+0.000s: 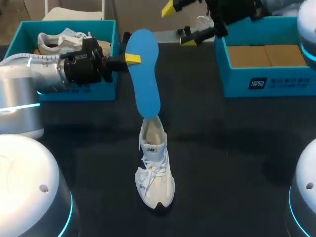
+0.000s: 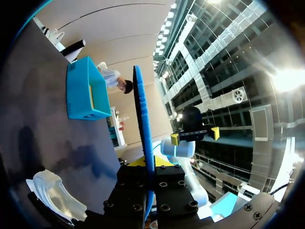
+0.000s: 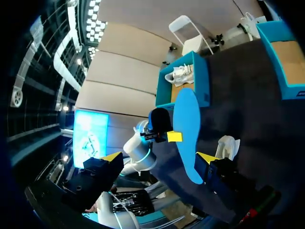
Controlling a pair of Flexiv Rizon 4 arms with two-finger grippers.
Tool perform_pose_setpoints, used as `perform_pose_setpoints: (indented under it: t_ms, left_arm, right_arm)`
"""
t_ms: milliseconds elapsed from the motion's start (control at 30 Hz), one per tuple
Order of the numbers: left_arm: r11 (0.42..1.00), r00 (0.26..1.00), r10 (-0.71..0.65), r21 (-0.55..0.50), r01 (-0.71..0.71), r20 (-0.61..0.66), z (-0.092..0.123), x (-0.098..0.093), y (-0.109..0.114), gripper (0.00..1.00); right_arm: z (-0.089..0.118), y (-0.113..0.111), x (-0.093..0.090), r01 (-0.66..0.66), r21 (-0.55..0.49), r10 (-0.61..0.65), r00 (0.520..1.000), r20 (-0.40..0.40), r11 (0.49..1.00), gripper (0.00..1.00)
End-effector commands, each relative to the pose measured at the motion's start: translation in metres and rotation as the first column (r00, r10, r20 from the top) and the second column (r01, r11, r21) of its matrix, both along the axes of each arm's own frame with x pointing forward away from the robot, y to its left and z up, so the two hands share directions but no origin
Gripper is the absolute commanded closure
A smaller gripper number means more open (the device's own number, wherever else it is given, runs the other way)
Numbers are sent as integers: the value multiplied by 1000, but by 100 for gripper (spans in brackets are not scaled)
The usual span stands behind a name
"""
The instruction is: Take the shoe out of the shoebox, open the shoe tongue, remove and reinsert the insole, then place the shoe into the shoebox
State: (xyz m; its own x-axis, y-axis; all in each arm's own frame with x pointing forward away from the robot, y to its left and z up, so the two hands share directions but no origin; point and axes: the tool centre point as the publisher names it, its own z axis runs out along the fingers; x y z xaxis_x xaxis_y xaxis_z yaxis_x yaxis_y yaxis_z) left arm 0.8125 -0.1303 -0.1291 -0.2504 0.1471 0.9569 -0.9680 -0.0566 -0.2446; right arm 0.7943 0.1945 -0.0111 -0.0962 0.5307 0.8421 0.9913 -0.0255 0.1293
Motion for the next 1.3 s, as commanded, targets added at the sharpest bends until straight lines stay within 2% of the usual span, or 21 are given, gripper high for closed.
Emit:
perform_pose_setpoints:
  t_ms: [33,300,400,667,800,967,1000,1067,1200,1300]
  left_arm:
    - [1000,1000,-2,1,2,0,-1,0,0,100]
    - [1000,1000,-2,1,2,0,-1,0,0,100]
    - [1000,1000,-2,1,2,0,-1,0,0,100]
    - [1000,1000,-2,1,2,0,-1,0,0,100]
    - [1000,1000,-2,1,2,0,-1,0,0,100]
    - [1000,1000,-2,1,2,0,-1,0,0,100]
    - [1000,1000,-2,1,2,0,-1,0,0,100]
    - [1000,1000,-2,1,2,0,-1,0,0,100]
    - [1000,1000,-2,1,2,0,-1,0,0,100]
    - [1000,1000,-2,1,2,0,-1,0,0,100]
  right_arm:
    - [13,7,2,65,-685,-71,997,20,725,0]
    - [21,27,-4,89,-817,-92,995,43,570,0]
    - [20,36,-6,80,-856,-107,994,30,510,0]
    - [16,44,-5,84,-889,-146,989,20,451,0]
    - [17,48,-6,118,-912,-190,981,45,392,0]
    - [16,55,-9,147,-925,-221,973,71,351,0]
    - [15,56,-10,142,-922,-220,974,63,362,0]
    - [12,57,-10,143,-890,-214,975,53,433,0]
    - [-2,49,-9,119,-773,-193,981,-4,623,0]
    - [-10,42,-7,105,-686,-177,984,-34,720,0]
